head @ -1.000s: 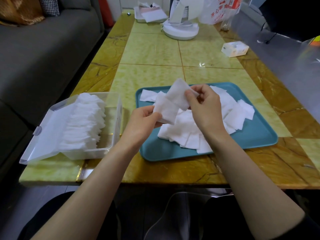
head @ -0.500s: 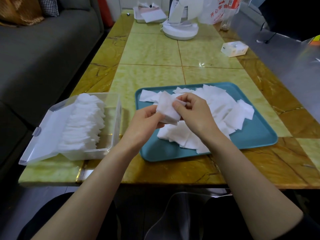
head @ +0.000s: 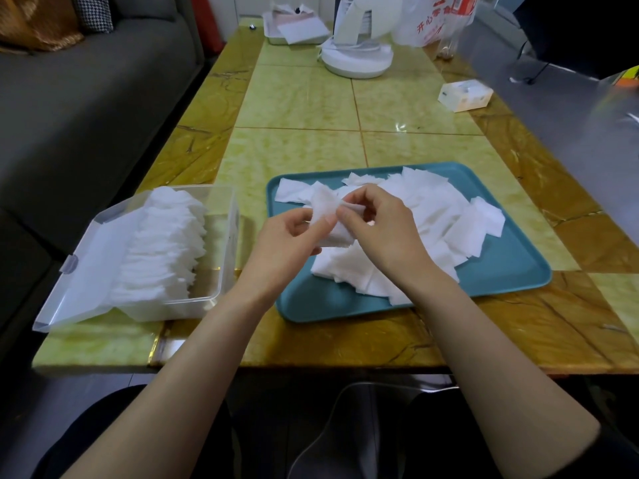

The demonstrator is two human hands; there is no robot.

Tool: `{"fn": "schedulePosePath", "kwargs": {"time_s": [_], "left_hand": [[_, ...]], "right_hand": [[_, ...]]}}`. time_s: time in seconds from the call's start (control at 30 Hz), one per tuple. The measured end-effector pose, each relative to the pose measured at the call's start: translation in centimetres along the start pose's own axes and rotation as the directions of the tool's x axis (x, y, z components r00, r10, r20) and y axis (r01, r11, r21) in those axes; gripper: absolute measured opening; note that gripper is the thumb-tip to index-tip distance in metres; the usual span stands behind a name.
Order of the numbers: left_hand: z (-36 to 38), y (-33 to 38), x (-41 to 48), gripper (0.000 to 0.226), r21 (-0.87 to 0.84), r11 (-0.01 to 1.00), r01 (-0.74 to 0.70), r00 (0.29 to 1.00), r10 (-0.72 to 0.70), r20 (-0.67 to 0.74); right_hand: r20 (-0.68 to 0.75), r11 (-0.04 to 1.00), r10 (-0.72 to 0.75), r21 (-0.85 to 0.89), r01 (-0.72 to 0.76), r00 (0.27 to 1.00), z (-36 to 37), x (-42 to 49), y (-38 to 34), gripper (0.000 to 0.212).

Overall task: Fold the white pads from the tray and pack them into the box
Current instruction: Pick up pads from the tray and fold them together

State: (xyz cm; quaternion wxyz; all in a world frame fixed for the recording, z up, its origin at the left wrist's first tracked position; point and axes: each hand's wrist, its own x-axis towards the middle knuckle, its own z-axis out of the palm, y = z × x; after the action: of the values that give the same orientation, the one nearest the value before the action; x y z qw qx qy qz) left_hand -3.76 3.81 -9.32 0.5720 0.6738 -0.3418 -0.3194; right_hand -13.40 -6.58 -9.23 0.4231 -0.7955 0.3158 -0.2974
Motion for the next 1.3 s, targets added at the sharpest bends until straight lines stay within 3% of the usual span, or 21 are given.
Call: {"fn": "schedulePosePath", "kwargs": {"time_s": [0.13, 0.23, 0.33, 0.5, 0.57, 0.67, 0.77, 0.83, 0.93, 1.13, 1.3], "left_hand": [[-0.3, -0.9, 0.3, 0.013, 0.219, 0.974, -0.056, 0.994, 0.075, -0.079], [-0.3, -0.9, 0.4, 0.008, 0.31, 0.948, -0.076, 0.988, 0.113, -0.106], [-0.3, -0.7, 0.6, 0.003, 0.257, 0.965, -0.056, 0.98, 0.102, -0.171], [-0.4, -0.2, 0.6, 0.048, 0.148, 0.988, -0.035, 0.979, 0.064, -0.191], [-0.5, -0.3, 0.7, 0.045, 0.18, 0.982, -0.064, 0.973, 0.102, -0.207], [-0.9, -0.5, 0.8, 0.027, 0.255, 0.964, -0.073, 0.958, 0.138, -0.25], [-1.2, -0.5, 0.8, 0.024, 0.31, 0.949, -0.059, 0.948, 0.15, -0.281], [-1.3, -0.5, 0.8, 0.025, 0.311, 0.949, -0.055, 0.947, 0.149, -0.286], [-1.5, -0.5, 0.8, 0.03, 0.321, 0.946, -0.051, 0.946, 0.149, -0.289], [-1.6, -0.6, 0.7, 0.029, 0.33, 0.943, -0.041, 0.949, 0.14, -0.283], [-1.7, -0.6, 0.8, 0.023, 0.316, 0.948, -0.03, 0.95, 0.125, -0.285]], "right_hand": [[0.133, 0.99, -0.036, -0.13, 0.054, 0.99, -0.1, -0.1, 0.1, 0.041], [0.212, 0.989, -0.023, -0.138, 0.053, 0.977, -0.4, 0.0, -0.2, 0.024], [0.151, 0.995, -0.008, -0.093, 0.022, 0.989, -0.2, 0.0, -0.3, 0.003], [0.104, 0.969, 0.113, 0.206, -0.133, 0.988, 0.0, 0.1, -0.8, 0.014], [0.075, 0.987, 0.071, 0.139, -0.081, 0.995, -0.1, 0.1, -0.5, 0.009], [0.104, 0.988, 0.004, -0.155, 0.012, 0.995, -0.5, -0.2, 0.2, 0.014], [0.342, 0.852, 0.119, -0.517, 0.08, 0.932, -0.8, -0.8, 1.4, 0.048], [0.429, 0.751, 0.194, -0.643, 0.148, 0.882, -0.9, -1.2, 1.9, 0.063], [0.412, 0.765, 0.181, -0.629, 0.135, 0.893, -1.2, -1.1, 1.9, 0.058], [0.378, 0.818, 0.157, -0.567, 0.094, 0.912, -1.9, -0.7, 1.9, 0.024], [0.449, 0.86, 0.216, -0.507, 0.049, 0.867, -2.7, -0.5, 2.0, 0.042]]}}
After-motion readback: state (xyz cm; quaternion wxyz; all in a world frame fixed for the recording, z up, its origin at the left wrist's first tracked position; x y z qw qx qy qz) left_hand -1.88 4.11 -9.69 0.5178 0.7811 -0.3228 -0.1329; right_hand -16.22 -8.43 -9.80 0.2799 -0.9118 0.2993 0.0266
